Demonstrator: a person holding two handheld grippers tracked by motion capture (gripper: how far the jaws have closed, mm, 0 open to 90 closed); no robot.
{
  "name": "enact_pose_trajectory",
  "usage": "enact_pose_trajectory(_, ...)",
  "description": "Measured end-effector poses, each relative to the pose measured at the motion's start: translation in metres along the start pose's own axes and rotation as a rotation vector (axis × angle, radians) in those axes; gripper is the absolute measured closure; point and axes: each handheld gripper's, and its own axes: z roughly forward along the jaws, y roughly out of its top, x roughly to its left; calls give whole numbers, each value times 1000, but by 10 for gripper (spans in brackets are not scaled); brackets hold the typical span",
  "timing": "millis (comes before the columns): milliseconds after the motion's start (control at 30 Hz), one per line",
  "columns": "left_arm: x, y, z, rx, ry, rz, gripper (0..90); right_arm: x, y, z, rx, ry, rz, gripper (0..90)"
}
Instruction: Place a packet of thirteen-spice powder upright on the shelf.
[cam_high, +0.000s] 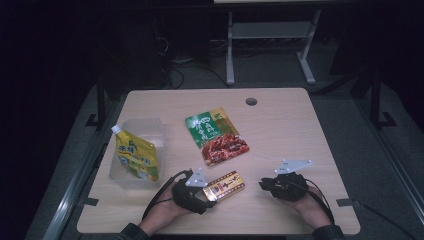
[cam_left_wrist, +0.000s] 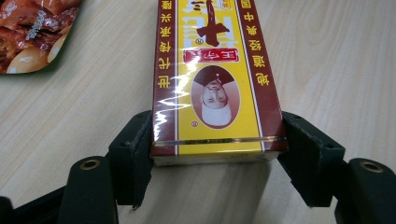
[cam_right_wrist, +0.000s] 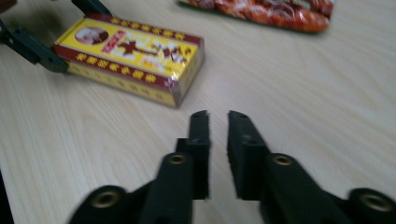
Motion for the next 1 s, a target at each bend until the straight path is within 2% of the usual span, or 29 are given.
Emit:
enact_pose_trajectory(100,-1,0,-3,-9,0,2,320,3,7,3,-25,18,-34,897)
enact_pose_trajectory(200,-3,0,-4,-13,-10,10,320,7,15,11,-36,45,-69,898)
enact_pose_trajectory(267,-4,-1,-5,-13,-9,15,321,10,22,16,-34,56,-69,899)
enact_pose_trajectory(333,-4,-1,-6,-13,-12,16,321,10,28,24,-39,65,-88,899)
enact_pose_trajectory(400,-4,-1,-7,-12,-11,23,321,11,30,30,-18,72,-92,899)
enact_pose_trajectory(567,-5,-2,-9,-36,-5,17,321,13,31,40,22,90,-138,898)
enact_pose_trajectory(733,-7,-1,-12,-54,-8,21,321,14,31,43,37,102,-145,898)
enact_pose_trajectory(933,-7,2,-16,-71,-12,47,322,16,30,46,54,113,-148,898)
enact_pose_trajectory(1000,-8,2,-17,-91,-16,35,322,16,30,46,54,114,-148,898)
